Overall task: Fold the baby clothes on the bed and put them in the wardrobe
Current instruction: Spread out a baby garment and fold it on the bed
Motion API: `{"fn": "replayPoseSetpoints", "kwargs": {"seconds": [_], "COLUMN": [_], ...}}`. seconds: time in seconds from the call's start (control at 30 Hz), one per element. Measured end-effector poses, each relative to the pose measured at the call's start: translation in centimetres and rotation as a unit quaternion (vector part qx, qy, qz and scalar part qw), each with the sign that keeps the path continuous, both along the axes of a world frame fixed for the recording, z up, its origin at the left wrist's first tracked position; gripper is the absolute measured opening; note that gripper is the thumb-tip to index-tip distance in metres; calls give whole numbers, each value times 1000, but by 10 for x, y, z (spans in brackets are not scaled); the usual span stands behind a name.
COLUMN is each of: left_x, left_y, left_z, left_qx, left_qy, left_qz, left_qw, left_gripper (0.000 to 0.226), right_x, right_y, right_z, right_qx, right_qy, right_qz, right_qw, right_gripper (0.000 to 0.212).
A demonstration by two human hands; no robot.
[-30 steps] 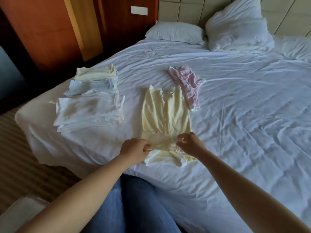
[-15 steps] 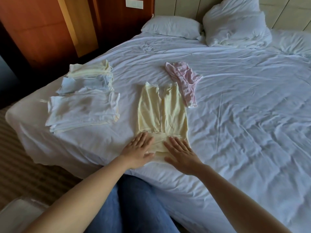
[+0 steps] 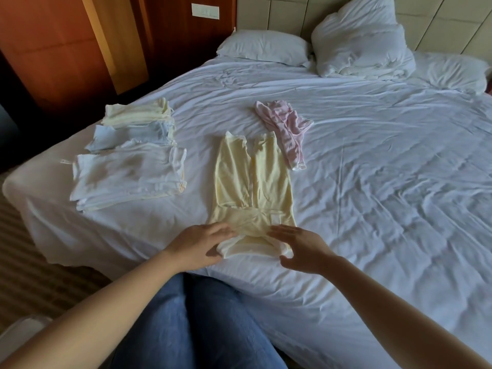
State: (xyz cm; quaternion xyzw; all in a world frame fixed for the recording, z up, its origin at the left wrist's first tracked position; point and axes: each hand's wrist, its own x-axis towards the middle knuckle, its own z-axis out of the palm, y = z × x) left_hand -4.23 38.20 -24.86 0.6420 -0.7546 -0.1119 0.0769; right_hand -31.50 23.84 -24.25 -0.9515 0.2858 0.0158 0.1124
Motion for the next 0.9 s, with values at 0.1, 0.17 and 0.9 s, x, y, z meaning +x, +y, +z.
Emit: {"fn": "replayPoseSetpoints", "kwargs": {"seconds": [0.1,0.17,0.9], "left_x": [-9,-12,-30], "left_y": [-4,-7,0], "left_z": [-7,-9,59], "left_qx": [-25,-20,88], "left_qy": [-28,-35,-46], "left_qz": [3,17,64], "left_qw": [999,999,993], "left_gripper": [60,56,38], "right_x": [1,2,7], "right_y": [6,8,22], "right_z": [-3,-3,54], "right_qx": [2,2,-4], "right_qy": [0,-5,74], "right_qz": [-12,-18,12], "right_qw": [1000,1000,997], "right_gripper": [63,58,31]}}
